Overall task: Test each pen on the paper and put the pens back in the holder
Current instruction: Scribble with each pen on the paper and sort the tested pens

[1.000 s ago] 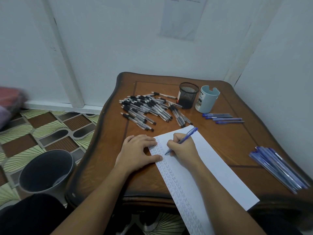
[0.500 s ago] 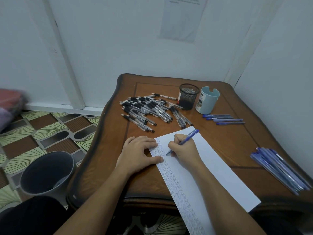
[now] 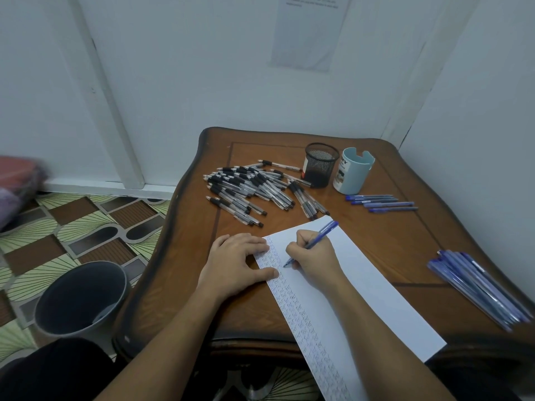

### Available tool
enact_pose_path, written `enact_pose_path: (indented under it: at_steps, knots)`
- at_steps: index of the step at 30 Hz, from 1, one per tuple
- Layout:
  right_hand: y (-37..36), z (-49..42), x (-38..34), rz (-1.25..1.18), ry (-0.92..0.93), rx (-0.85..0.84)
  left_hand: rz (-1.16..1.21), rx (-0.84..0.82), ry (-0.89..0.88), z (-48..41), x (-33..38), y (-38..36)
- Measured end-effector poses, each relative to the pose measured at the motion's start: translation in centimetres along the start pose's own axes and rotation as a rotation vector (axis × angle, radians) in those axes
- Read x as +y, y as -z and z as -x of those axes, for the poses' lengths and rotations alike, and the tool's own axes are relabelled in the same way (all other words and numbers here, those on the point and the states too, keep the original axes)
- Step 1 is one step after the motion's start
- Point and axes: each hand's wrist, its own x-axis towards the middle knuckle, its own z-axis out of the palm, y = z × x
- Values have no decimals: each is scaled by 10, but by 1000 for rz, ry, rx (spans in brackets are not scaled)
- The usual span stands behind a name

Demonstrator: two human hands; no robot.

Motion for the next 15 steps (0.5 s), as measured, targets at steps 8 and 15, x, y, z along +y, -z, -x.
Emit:
enact_pose_path:
  at_steps: [8,15]
  knots:
    - [0,-2,3,-2,4,17,6,18,-9,0,-1,-1]
    - [8,-4,-12,-201,-101,234,16,16,-10,1,-1,0]
